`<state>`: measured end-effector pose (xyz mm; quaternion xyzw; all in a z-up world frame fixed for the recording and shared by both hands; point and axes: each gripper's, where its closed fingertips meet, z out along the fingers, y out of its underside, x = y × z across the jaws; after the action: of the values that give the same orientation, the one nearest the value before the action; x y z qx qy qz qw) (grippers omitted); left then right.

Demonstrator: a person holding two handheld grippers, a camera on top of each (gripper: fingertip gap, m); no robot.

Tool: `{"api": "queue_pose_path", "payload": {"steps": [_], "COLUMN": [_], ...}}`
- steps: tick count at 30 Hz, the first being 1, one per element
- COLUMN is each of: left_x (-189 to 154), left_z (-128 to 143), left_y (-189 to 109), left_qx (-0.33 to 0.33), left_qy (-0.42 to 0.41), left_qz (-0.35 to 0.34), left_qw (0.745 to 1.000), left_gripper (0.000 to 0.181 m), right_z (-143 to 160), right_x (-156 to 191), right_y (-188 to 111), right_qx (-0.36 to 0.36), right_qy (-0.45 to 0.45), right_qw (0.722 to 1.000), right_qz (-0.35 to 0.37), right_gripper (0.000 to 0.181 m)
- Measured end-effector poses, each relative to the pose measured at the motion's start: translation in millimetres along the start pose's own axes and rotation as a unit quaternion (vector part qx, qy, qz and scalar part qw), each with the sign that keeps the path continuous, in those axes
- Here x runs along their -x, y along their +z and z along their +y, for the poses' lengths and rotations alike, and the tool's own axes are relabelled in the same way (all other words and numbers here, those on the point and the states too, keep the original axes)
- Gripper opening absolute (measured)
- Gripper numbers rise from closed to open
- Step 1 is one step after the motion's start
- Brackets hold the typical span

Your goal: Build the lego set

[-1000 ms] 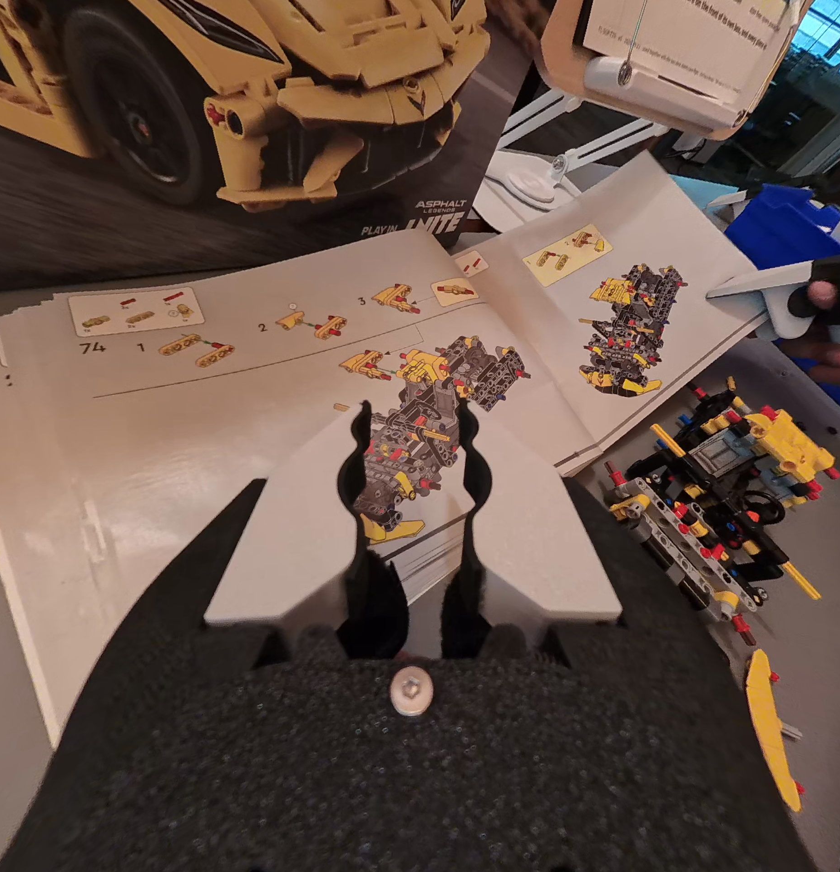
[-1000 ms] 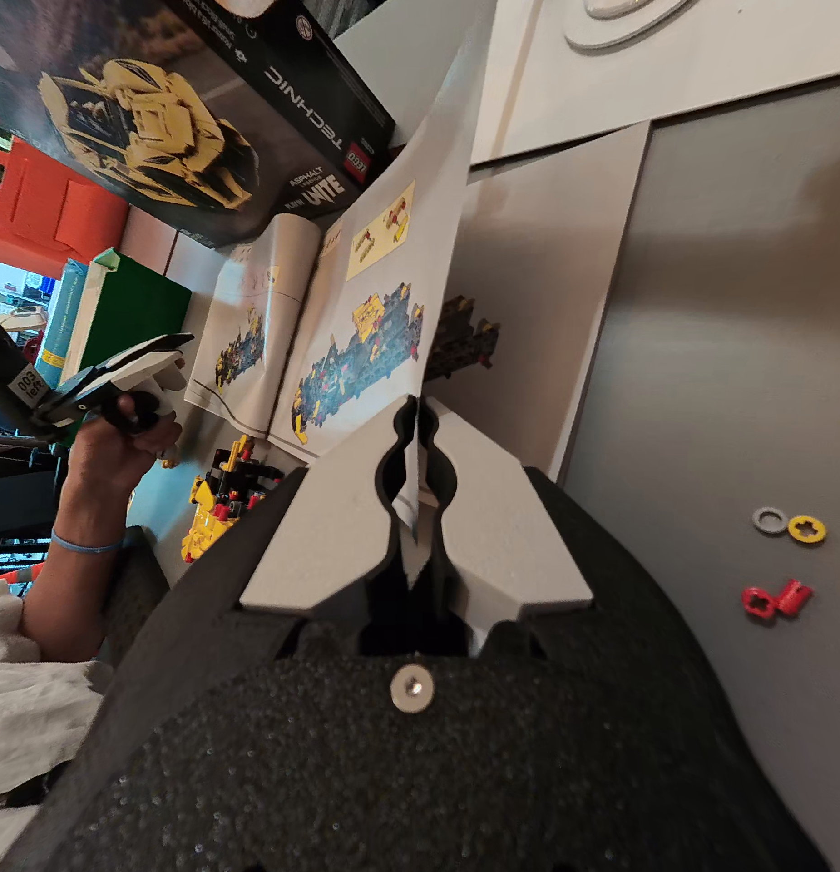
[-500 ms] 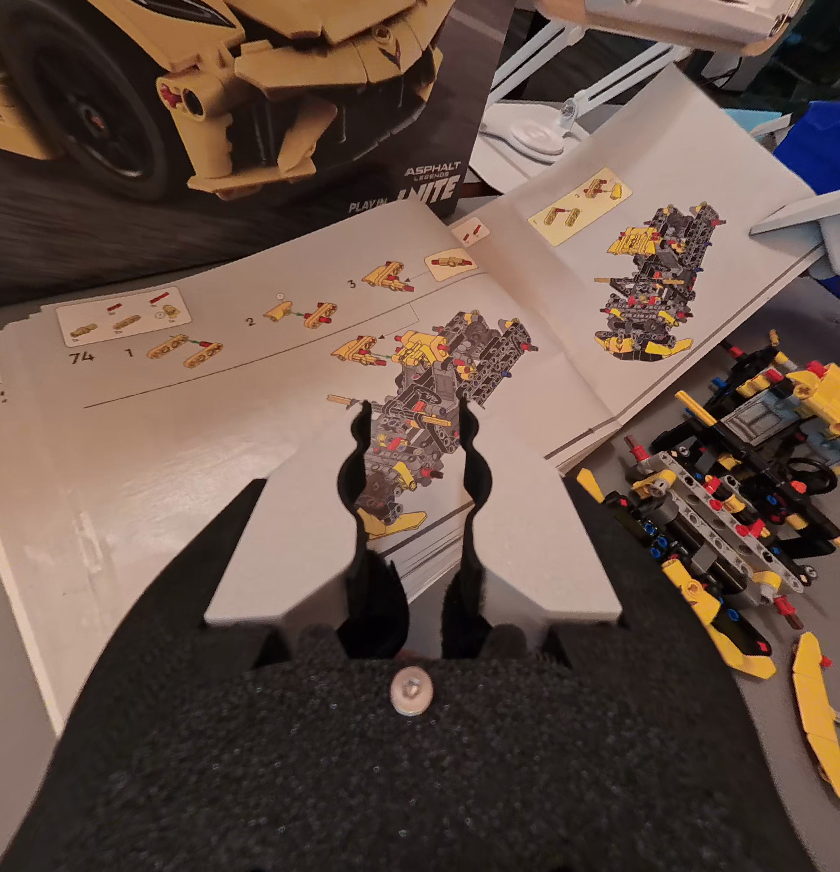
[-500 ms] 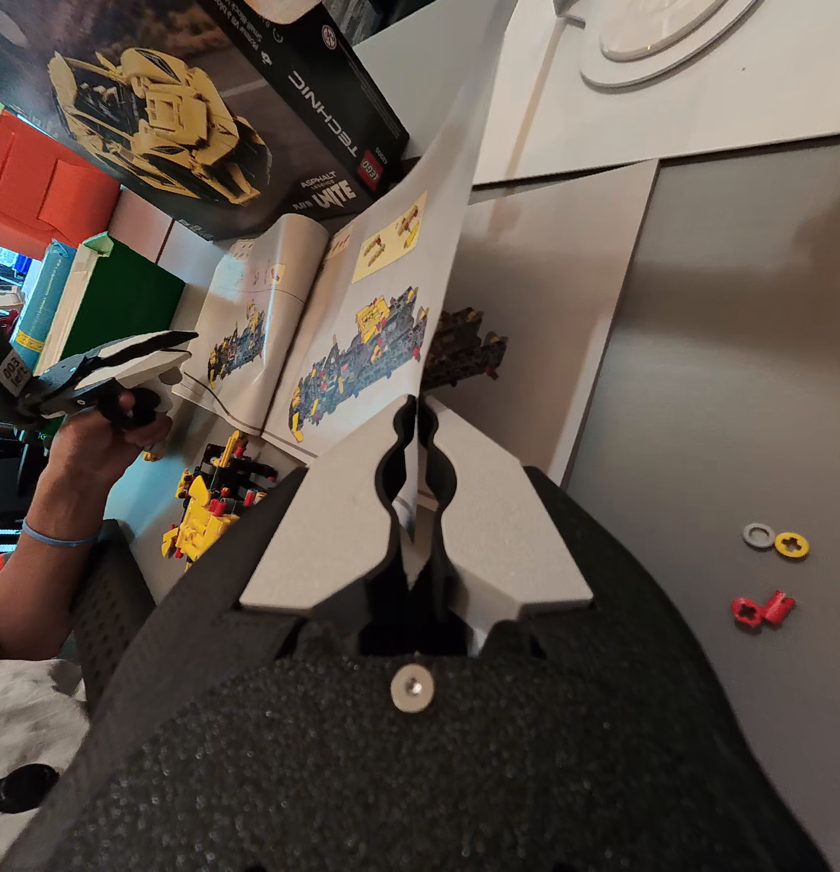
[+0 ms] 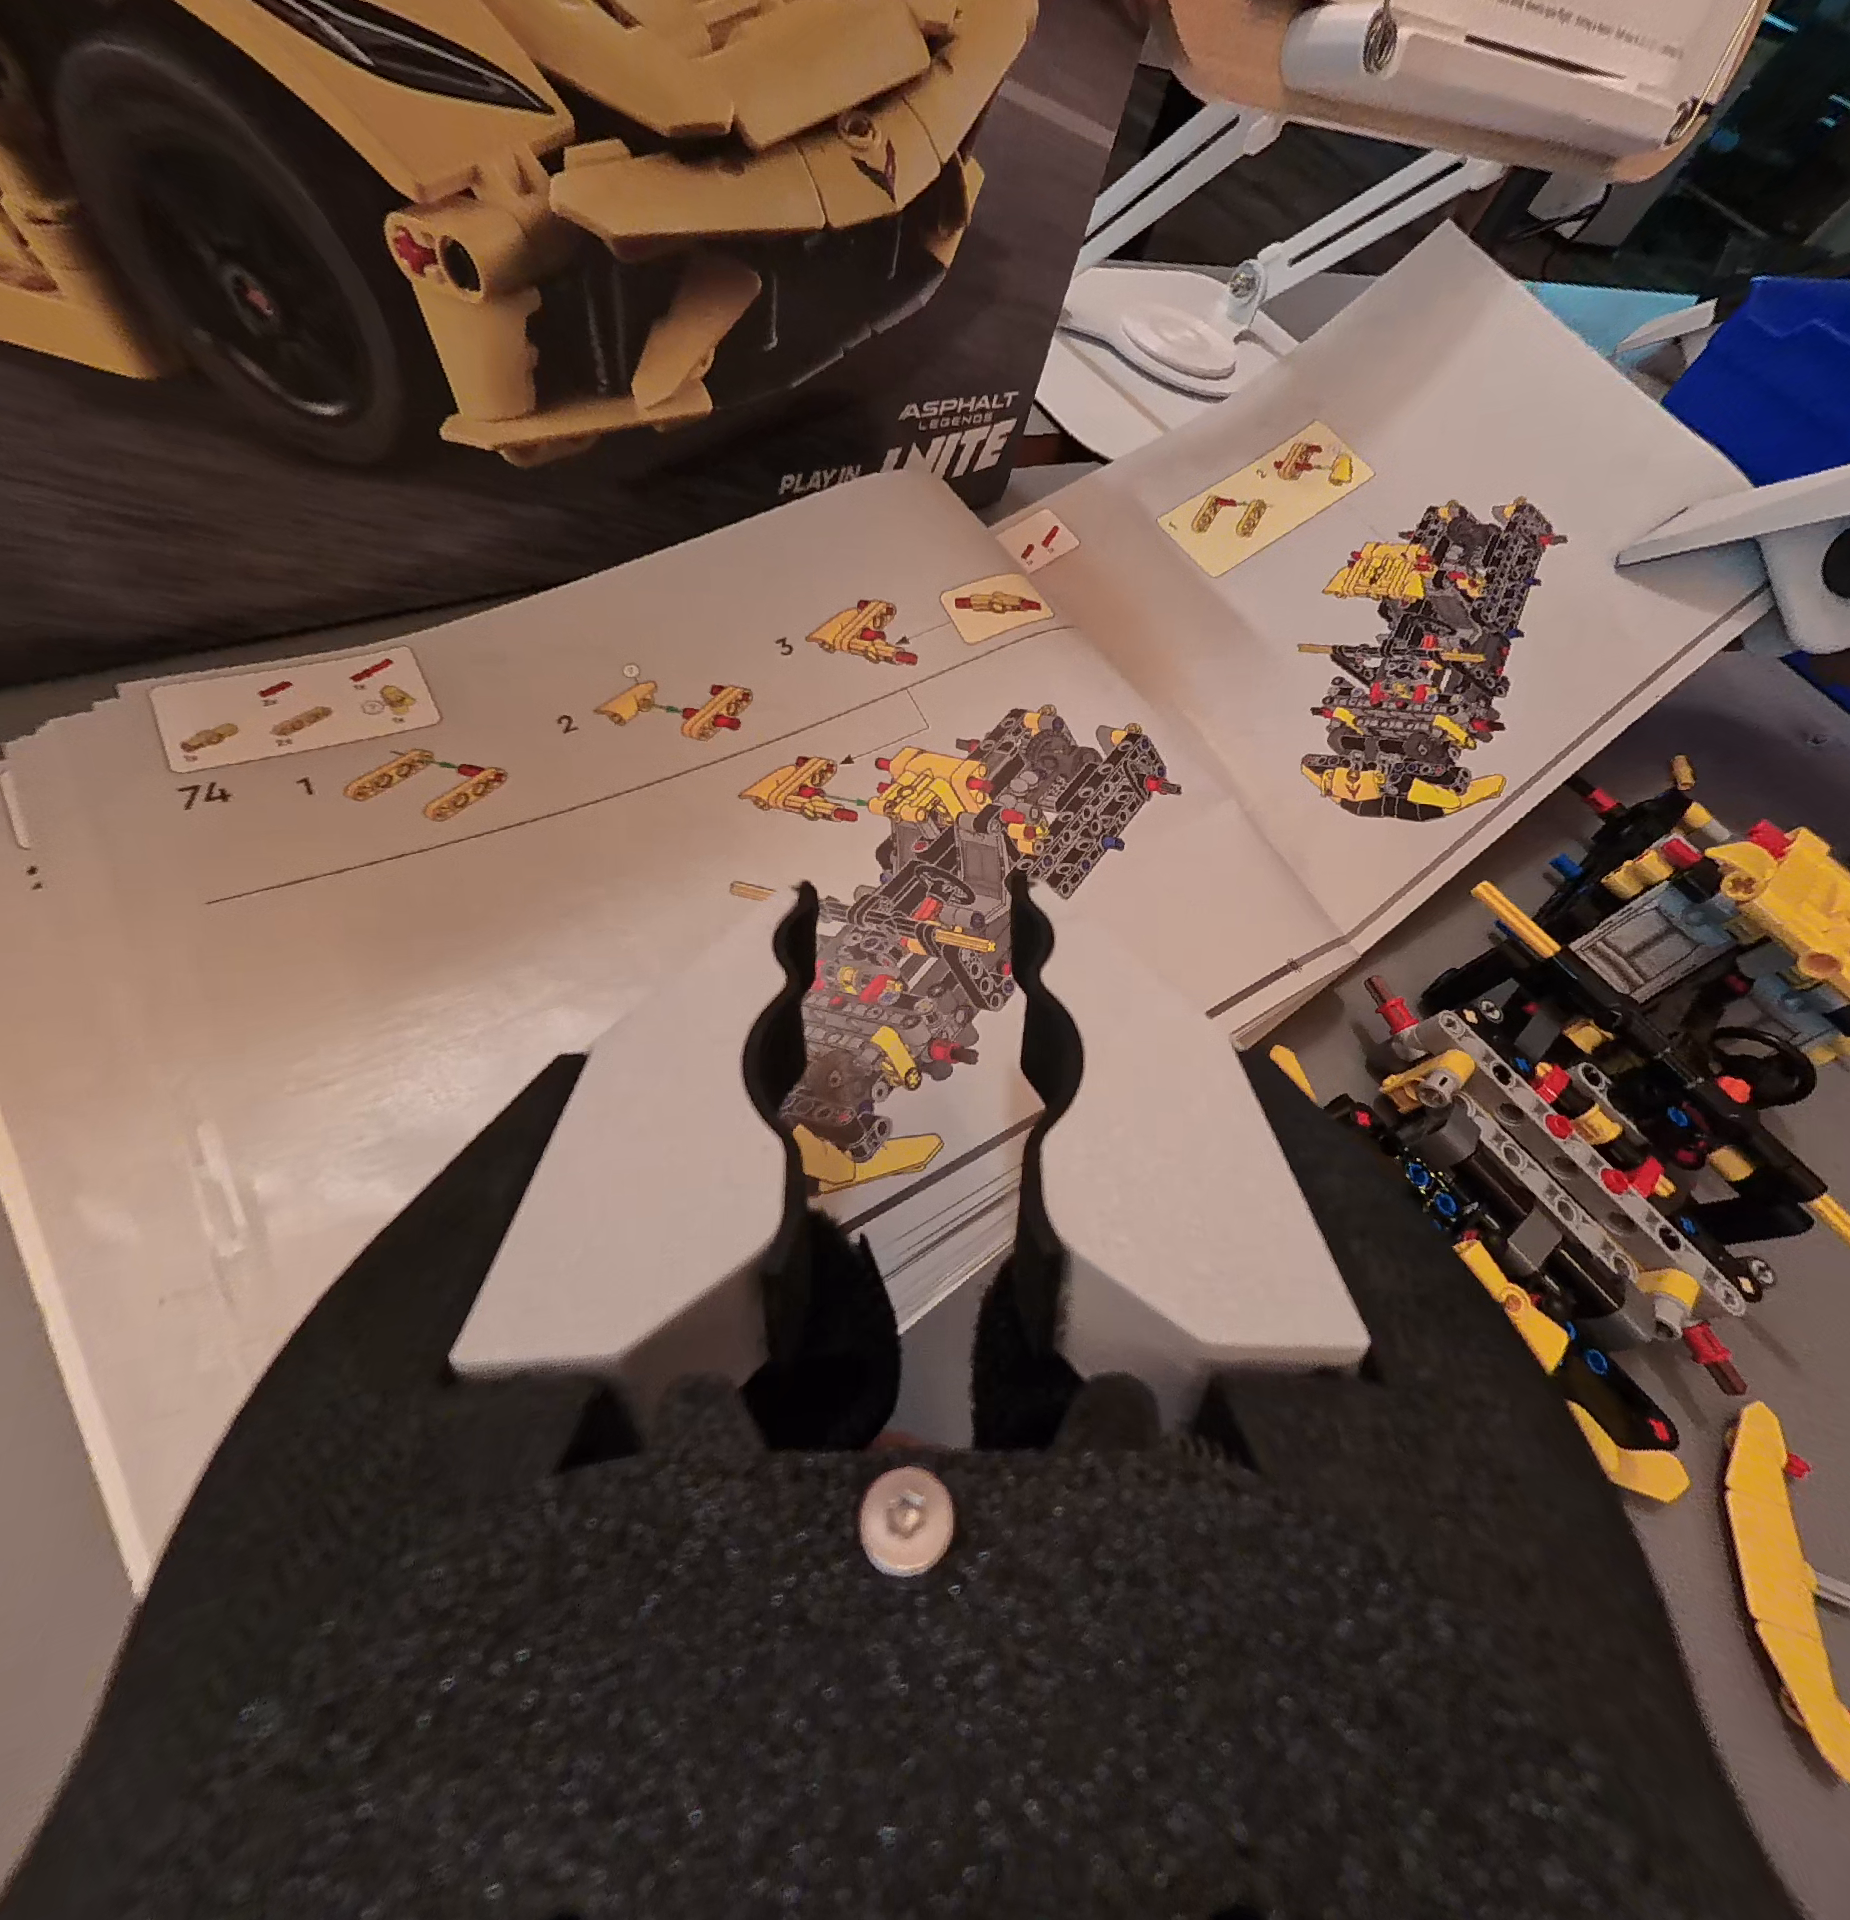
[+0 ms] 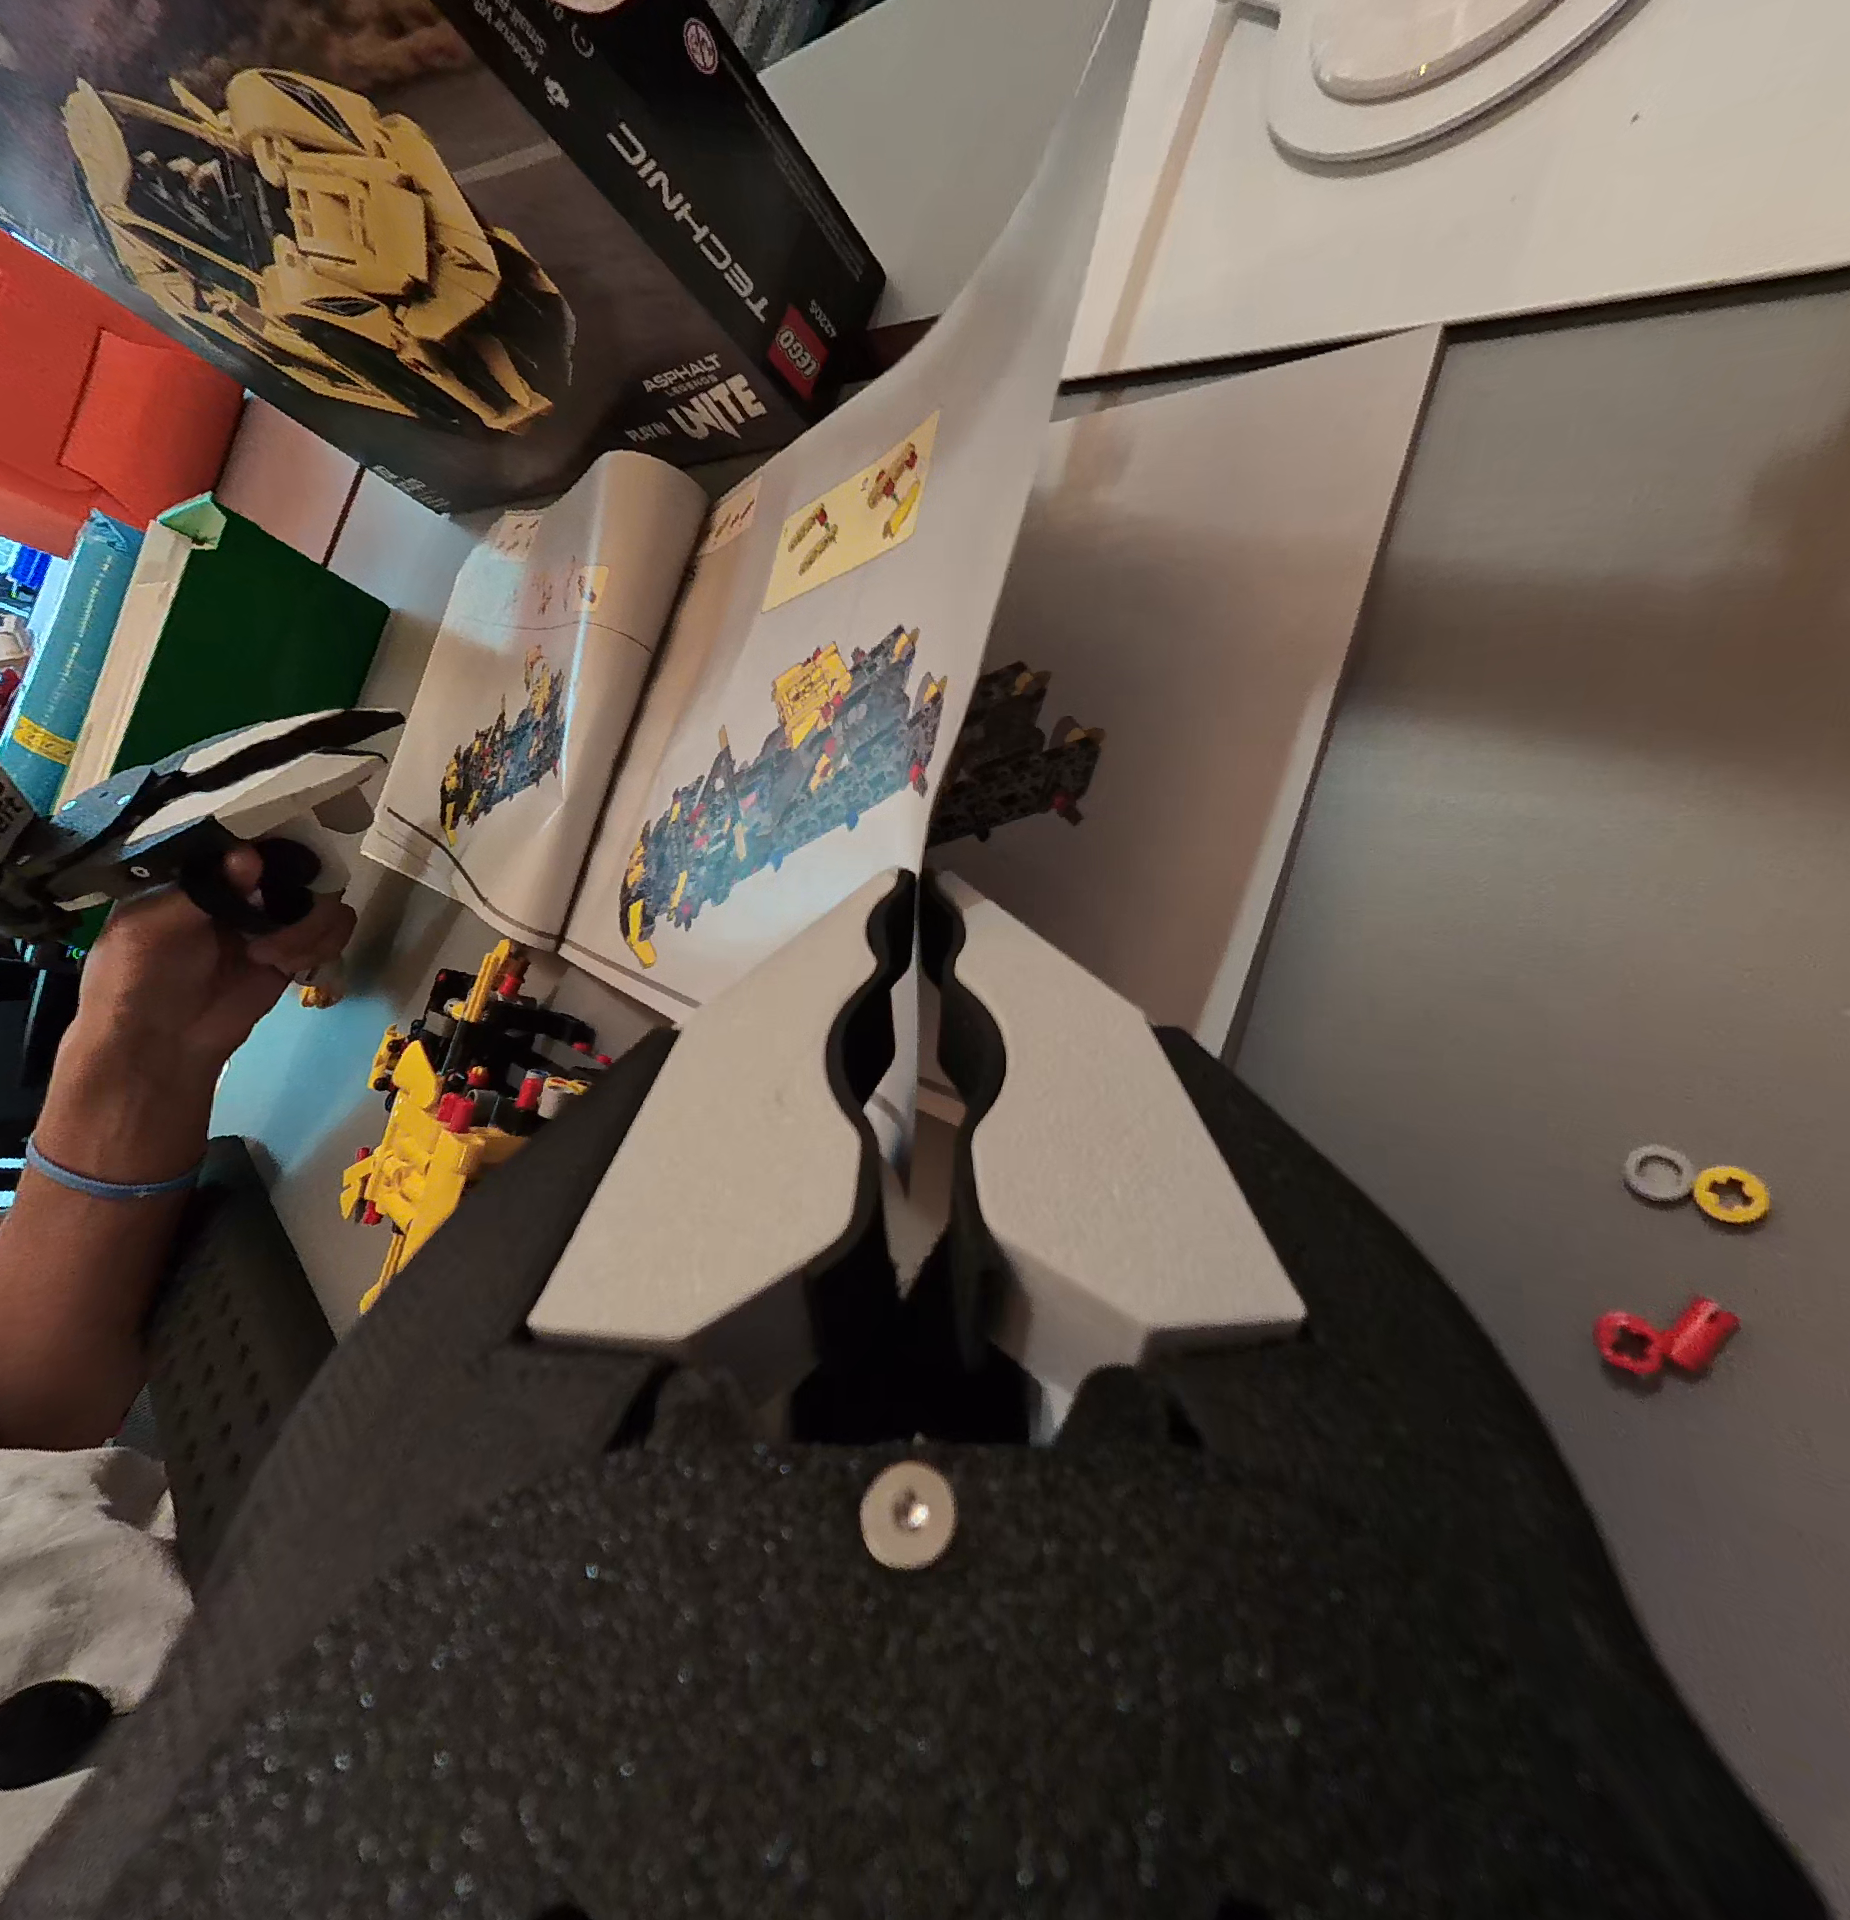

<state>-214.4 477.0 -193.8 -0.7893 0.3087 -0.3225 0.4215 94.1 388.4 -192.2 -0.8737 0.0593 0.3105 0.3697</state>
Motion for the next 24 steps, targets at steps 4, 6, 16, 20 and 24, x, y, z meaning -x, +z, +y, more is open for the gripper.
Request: {"api": "queue_pose_path", "payload": {"steps": [4, 6, 16, 20, 24], "left_x": [-3.2, -6.7, -62.6, -89.4, -94.3], "left_z": [0.9, 0.1, -25.7, -38.7, -38.6], "left_y": [2.4, 3.0, -18.0, -30.7, -29.1], "left_qx": [0.002, 0.0, -0.045, -0.075, -0.083], "left_qy": [0.002, 0.003, 0.059, 0.056, 0.065], "left_qz": [0.005, 0.01, 0.054, 0.086, 0.083], "left_qw": [1.0, 1.0, 0.996, 0.992, 0.991], "left_gripper": [0.037, 0.037, 0.037, 0.037, 0.037], "right_z": [0.0, -0.5, -5.0, -5.8, -0.6], "right_x": [0.3, 1.1, 2.0, -2.8, -16.9], "right_y": [-0.2, -0.3, 2.3, 11.5, 27.6], "right_qx": [0.0, 0.0, -0.004, -0.009, -0.023], "right_qy": [-0.004, -0.007, -0.055, -0.08, -0.103], "right_qw": [1.0, 1.0, 0.998, 0.996, 0.993], "right_qz": [0.001, 0.001, 0.025, 0.041, 0.05], "right_gripper": [0.0, 0.0, 0.0, 0.0, 0.0]}}
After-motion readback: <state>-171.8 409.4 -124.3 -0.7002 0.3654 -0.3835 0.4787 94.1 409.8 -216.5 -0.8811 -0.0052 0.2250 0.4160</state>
